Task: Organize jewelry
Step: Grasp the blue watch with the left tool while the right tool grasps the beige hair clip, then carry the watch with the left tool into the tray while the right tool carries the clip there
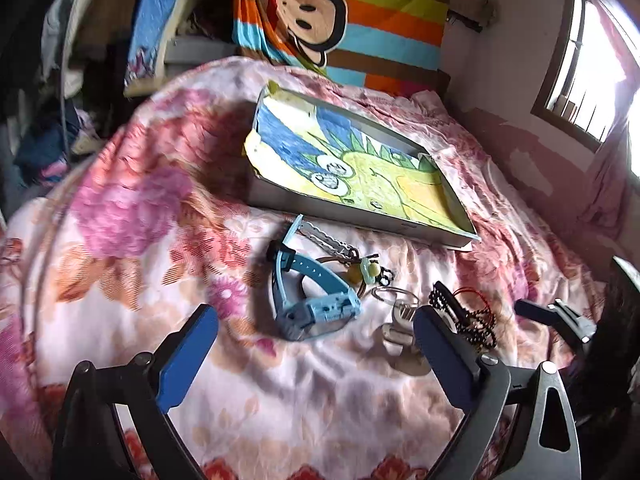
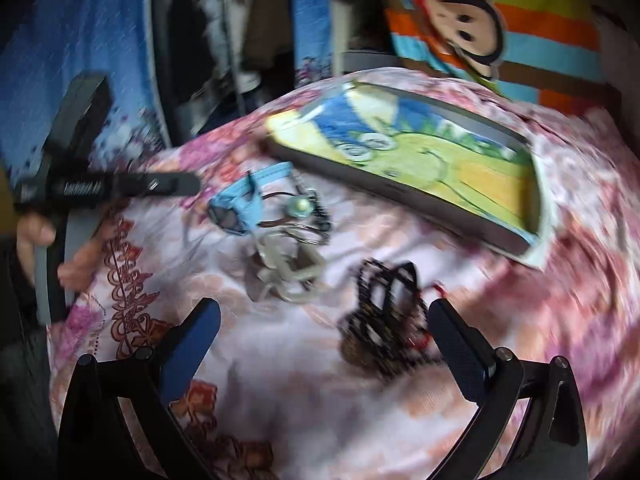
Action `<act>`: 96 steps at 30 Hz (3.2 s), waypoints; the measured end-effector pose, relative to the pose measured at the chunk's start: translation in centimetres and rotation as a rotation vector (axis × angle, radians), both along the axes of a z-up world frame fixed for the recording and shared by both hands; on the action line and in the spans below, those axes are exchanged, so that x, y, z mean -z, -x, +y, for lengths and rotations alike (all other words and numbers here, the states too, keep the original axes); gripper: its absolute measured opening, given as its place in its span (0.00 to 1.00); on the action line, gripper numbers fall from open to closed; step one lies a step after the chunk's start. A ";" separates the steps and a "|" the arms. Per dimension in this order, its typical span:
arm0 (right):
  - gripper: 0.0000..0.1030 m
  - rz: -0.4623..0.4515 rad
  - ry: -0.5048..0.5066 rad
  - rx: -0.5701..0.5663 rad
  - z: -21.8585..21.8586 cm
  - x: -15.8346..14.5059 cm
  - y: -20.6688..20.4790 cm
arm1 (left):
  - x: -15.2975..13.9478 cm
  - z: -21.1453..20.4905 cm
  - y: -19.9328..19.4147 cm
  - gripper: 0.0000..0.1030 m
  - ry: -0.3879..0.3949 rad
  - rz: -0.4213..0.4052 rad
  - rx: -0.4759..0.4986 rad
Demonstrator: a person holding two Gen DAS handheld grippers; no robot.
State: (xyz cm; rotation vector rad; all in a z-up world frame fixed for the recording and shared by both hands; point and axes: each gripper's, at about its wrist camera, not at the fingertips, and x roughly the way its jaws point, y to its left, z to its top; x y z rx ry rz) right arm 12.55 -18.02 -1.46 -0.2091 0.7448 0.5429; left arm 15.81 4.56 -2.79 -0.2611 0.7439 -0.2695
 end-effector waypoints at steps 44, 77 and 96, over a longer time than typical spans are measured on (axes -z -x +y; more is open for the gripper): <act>0.46 0.109 -0.105 -0.045 2.9 3.8 -3.9 | 3.1 -2.7 -3.3 0.57 -0.075 0.146 0.079; 0.45 0.037 -0.242 0.173 -2.6 0.5 -1.1 | 0.6 -2.4 2.6 0.56 0.080 -0.034 -0.033; 0.44 -0.071 -0.254 0.316 -2.1 -0.4 -16.3 | -2.4 -5.3 -11.9 0.56 -0.046 -0.123 -0.036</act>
